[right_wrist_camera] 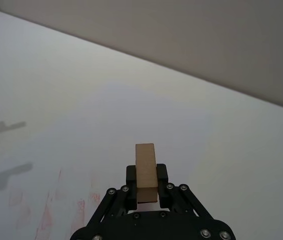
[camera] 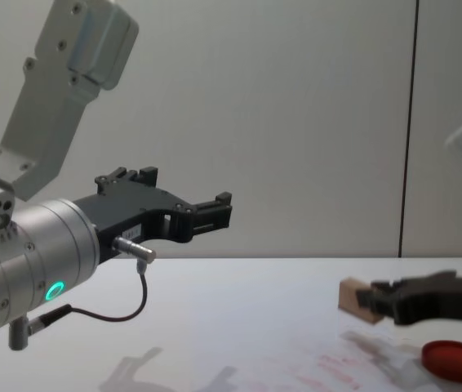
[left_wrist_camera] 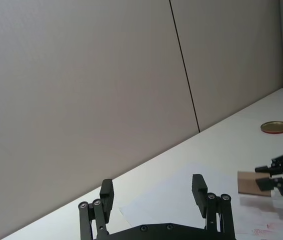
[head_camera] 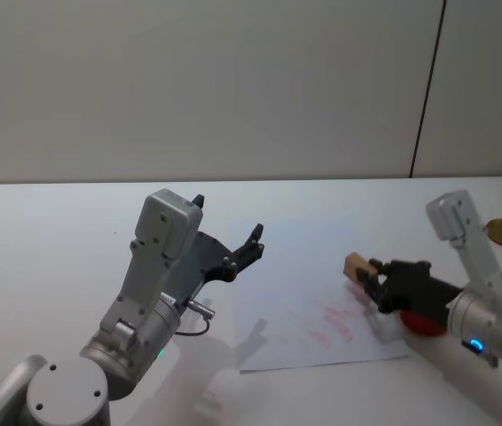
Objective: Use the one hand to pick up the stamp and affix it onto the A4 paper.
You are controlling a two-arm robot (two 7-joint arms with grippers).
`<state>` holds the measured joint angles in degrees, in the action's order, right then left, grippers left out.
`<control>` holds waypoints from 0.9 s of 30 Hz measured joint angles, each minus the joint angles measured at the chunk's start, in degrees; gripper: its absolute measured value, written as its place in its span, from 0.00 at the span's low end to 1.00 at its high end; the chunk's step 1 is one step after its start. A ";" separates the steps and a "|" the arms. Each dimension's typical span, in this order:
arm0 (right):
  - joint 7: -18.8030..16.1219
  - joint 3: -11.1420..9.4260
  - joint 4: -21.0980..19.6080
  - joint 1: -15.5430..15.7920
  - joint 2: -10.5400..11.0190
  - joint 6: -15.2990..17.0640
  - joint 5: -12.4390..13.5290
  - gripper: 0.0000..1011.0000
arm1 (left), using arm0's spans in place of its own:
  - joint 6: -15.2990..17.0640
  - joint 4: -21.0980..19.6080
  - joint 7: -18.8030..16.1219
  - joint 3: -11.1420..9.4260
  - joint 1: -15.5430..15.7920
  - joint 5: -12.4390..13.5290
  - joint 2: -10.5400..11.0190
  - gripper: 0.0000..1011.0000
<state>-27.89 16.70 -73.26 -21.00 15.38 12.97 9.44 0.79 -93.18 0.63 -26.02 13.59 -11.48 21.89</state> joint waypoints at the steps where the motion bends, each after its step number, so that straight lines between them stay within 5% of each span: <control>1: 0.13 -0.12 -0.34 0.02 0.10 -0.17 0.09 0.21 | 0.00 0.00 0.00 0.00 0.00 0.00 0.00 0.98; 27: 3.89 -3.95 -10.57 7.17 5.89 -0.16 5.19 0.21 | 0.00 0.00 0.00 0.00 0.00 0.00 0.00 0.98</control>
<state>-23.99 12.75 -83.83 -13.83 21.27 12.81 14.63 0.79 -93.18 0.63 -26.02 13.59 -11.48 21.89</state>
